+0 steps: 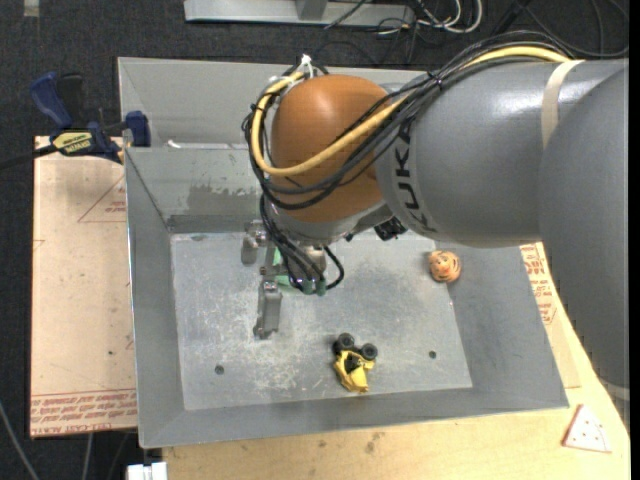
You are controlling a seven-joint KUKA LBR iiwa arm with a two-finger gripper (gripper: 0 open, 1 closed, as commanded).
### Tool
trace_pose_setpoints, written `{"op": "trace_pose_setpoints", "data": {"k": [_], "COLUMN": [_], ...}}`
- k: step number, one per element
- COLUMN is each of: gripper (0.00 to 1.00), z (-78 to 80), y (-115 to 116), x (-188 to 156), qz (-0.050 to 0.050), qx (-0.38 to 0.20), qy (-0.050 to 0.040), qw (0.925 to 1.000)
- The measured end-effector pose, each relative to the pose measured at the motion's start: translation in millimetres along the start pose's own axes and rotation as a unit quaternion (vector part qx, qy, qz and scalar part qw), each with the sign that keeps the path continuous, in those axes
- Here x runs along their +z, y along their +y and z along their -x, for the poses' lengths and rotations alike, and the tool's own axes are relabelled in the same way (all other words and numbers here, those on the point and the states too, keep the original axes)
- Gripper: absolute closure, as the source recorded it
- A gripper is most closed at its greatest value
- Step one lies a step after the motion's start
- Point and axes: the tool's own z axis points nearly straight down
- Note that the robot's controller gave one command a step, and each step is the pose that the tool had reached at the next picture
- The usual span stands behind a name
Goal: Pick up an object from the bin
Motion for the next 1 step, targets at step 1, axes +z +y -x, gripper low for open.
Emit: {"op": "trace_pose_setpoints", "data": {"k": [1], "gripper": [0.0], "z": [1.7], "y": [-0.9], "x": [-4.8], "qz": [0.001], "qx": [0.002], "qy": [-0.0038], "qw": [1.0]}}
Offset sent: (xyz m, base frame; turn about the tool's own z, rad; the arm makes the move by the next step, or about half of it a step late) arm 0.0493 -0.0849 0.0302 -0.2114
